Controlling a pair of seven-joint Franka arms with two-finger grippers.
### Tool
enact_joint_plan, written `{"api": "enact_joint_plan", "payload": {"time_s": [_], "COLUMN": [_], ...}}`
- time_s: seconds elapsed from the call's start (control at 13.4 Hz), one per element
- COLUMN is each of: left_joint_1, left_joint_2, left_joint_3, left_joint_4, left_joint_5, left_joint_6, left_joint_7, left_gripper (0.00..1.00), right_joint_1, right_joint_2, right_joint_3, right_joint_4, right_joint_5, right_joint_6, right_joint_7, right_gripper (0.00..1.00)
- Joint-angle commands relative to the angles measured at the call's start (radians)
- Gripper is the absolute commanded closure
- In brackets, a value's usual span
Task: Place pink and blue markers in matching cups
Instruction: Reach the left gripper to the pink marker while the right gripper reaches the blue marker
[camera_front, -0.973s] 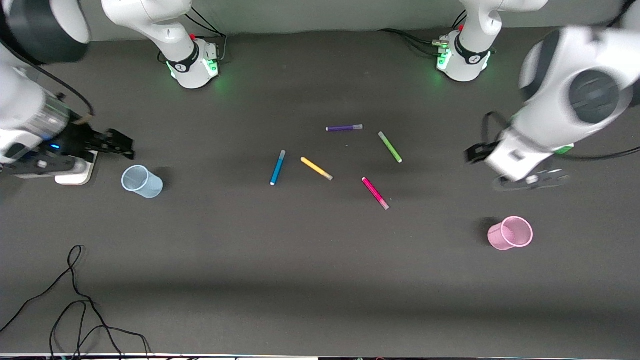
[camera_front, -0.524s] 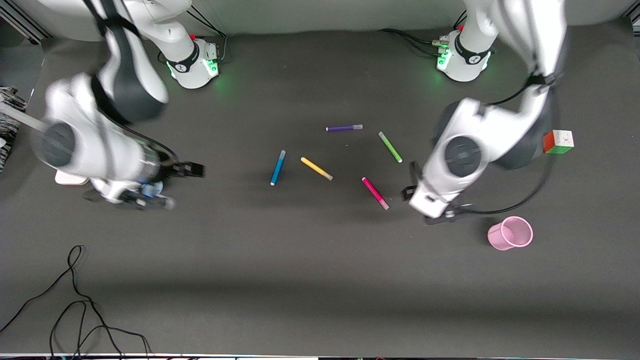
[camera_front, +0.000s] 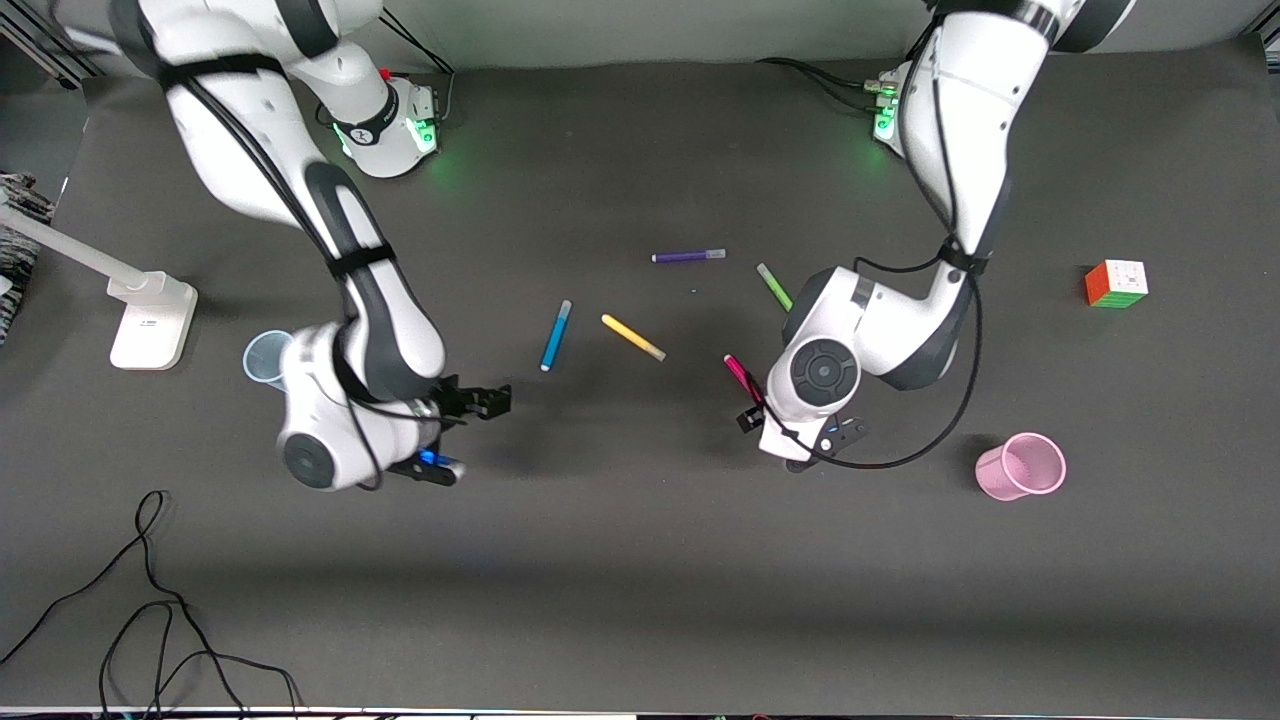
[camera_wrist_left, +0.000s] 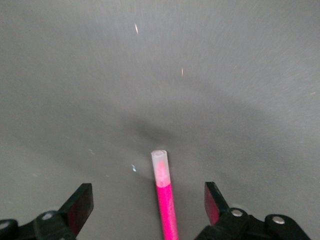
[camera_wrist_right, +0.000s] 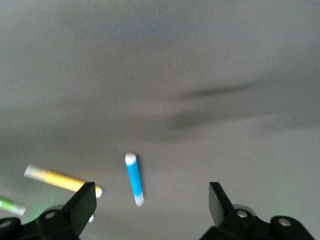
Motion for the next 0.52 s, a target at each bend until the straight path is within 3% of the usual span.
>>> {"api": "enact_joint_plan", "payload": {"time_s": [0.0,0.3,0.45], "left_joint_1": [-0.011,-0.011,-0.011], "left_joint_2": [0.032,0.055,0.064], "left_joint_3": [-0.007,-0.007,-0.007], "left_joint_4": [0.026,0.017,0.015], "left_joint_5": [-0.047,-0.146,-0.146], "left_joint_6": [-0.008,0.001,0.001], "left_joint_7": [-0.044,-0.046,-0.044], "left_gripper": [0.01,0.04,0.14], "right_joint_1": [0.065,0.127,0.127], "right_joint_2": [0.047,0.064,0.080], "right_joint_3": [-0.002,-0.002,-0.001], "right_joint_4": [0.054,0.050,0.042], "right_joint_5": [0.021,0.019,0.021], "right_joint_6": [0.045,0.076,0.080], "right_joint_7": [0.126,0.188,0.211], "right_gripper": [0.00,0.00,0.00]}}
